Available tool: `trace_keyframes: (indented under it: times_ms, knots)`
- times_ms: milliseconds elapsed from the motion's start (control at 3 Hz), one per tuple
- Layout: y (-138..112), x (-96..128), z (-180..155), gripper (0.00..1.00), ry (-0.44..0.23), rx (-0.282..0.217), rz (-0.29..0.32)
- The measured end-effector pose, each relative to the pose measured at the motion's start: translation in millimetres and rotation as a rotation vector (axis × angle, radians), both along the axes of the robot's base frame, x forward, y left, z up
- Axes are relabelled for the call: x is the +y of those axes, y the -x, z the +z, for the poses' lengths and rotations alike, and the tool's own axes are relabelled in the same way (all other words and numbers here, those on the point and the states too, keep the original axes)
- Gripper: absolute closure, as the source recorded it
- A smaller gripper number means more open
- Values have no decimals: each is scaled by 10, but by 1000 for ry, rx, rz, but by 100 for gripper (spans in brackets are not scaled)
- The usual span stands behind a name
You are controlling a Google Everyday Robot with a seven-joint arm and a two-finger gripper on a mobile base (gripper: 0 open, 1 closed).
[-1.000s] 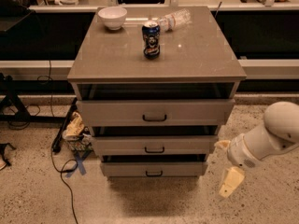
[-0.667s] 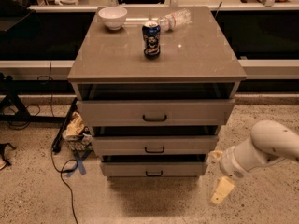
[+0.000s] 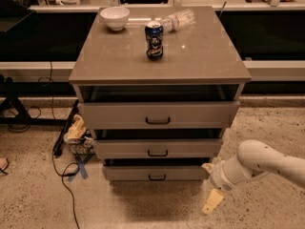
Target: Open bottom drawer
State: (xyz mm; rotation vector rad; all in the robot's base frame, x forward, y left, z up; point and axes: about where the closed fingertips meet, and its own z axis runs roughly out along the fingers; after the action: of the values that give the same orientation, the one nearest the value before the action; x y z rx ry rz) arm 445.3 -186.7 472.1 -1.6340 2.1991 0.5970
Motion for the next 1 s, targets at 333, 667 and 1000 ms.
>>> trace_keyframes:
  times_ms: [333, 667, 1000]
  knots:
    - [-25, -15, -235, 0, -18, -24, 12]
    - [-174, -17, -622, 0, 8, -103, 79]
    - [-426, 76, -1030, 0, 31, -182, 168]
